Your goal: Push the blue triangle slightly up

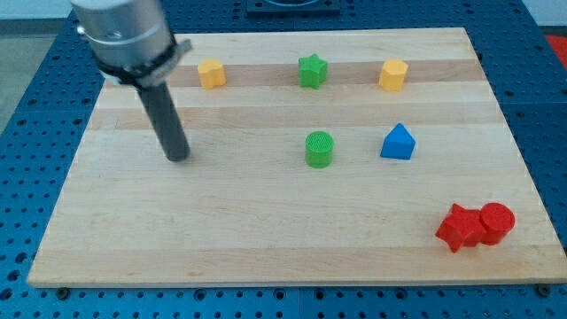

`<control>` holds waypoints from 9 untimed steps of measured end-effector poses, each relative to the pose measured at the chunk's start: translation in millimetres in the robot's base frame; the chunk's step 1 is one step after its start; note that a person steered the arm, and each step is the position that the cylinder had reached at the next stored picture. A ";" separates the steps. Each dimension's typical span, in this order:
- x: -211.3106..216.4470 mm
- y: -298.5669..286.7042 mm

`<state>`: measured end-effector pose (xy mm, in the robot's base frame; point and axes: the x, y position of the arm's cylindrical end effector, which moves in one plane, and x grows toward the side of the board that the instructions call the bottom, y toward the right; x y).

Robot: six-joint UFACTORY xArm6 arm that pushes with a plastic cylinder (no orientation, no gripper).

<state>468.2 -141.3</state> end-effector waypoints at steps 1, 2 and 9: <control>28.1 43.2; 32.3 103.3; -49.6 338.5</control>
